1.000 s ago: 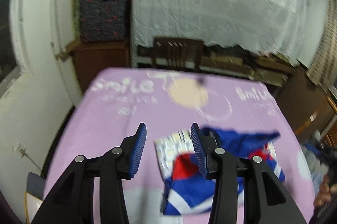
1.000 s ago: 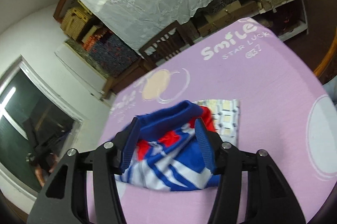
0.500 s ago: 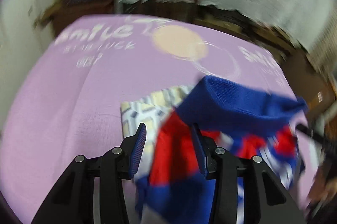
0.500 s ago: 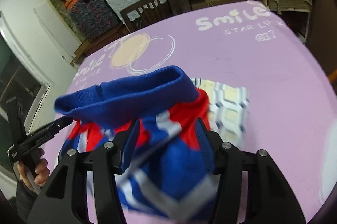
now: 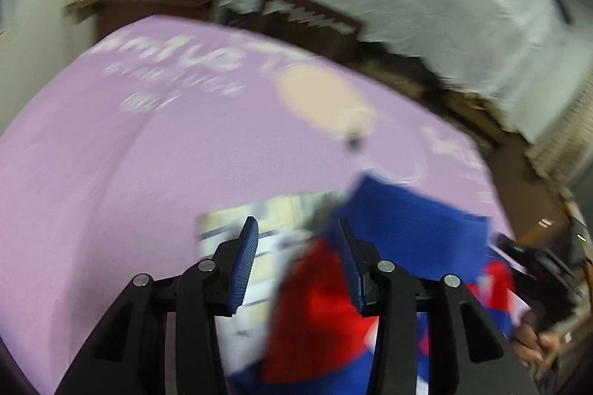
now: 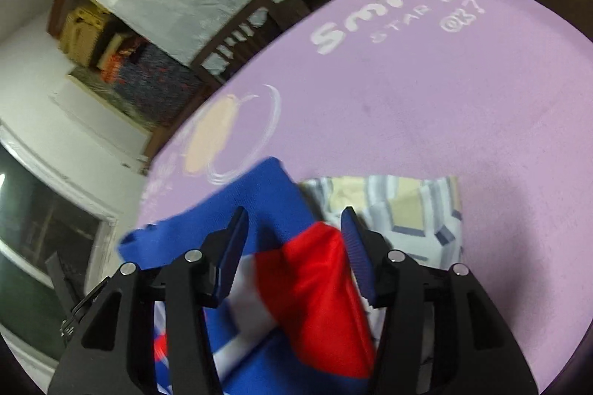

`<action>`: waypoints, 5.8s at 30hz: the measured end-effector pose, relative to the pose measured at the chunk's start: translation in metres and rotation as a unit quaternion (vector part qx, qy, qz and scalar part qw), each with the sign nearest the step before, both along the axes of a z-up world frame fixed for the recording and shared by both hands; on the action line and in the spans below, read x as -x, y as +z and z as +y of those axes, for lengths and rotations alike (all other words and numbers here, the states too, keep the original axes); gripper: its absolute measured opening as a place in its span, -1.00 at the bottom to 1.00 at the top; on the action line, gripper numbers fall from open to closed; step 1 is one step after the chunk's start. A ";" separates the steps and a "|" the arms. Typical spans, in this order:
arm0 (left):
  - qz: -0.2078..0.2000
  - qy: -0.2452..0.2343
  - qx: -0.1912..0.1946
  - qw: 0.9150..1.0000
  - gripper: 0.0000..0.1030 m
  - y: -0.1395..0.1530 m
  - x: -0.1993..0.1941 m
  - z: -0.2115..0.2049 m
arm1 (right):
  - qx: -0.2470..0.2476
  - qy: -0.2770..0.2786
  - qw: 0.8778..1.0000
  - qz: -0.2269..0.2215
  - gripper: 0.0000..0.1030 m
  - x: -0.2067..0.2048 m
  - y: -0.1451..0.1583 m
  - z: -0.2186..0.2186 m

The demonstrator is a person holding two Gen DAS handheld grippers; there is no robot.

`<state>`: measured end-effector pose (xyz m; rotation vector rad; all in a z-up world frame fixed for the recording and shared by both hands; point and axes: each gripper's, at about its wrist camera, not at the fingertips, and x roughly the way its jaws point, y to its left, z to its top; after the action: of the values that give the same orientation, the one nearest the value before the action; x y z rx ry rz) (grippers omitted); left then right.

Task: Fold large clothes

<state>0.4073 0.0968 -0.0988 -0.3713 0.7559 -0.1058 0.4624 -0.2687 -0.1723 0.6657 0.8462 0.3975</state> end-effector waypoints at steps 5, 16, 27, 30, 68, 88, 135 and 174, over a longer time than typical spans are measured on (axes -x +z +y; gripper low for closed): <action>-0.014 -0.040 0.018 0.999 0.31 0.001 -0.009 -0.011 | 0.020 0.022 0.999 -0.012 0.05 0.000 0.006 0.009; -0.025 -0.042 0.026 0.998 -0.76 -0.003 -0.015 -0.016 | 0.038 0.024 0.999 -0.025 -0.70 -0.004 0.007 0.014; 0.008 0.008 -0.081 0.997 -0.76 -0.015 -0.035 -0.036 | 0.130 -0.007 0.991 -0.027 -0.74 -0.015 0.014 0.038; 0.010 0.012 -0.109 0.994 -0.65 -0.016 -0.035 -0.040 | 0.130 -0.001 0.991 0.011 -0.70 -0.022 0.002 0.035; -0.015 -0.093 -0.114 0.989 -0.35 0.010 0.055 -0.103 | 0.185 0.122 0.973 -0.057 -0.64 0.092 0.068 0.102; 0.019 -0.101 -0.162 0.981 -0.14 -0.035 0.085 -0.123 | 0.114 0.124 0.986 0.000 -0.49 0.145 0.026 0.082; 0.008 -0.096 -0.121 0.988 0.20 -0.009 0.087 -0.115 | -0.048 -0.170 0.982 0.064 -0.67 0.130 -0.005 -0.011; -0.002 -0.119 0.114 0.986 0.52 0.054 0.043 -0.005 | 0.222 -0.018 0.958 -0.181 -0.88 0.150 0.119 0.150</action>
<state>0.3647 0.0921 -0.0443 -0.4973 0.7846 -0.4209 0.3126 -0.1187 -0.0535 0.1790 0.5434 0.2706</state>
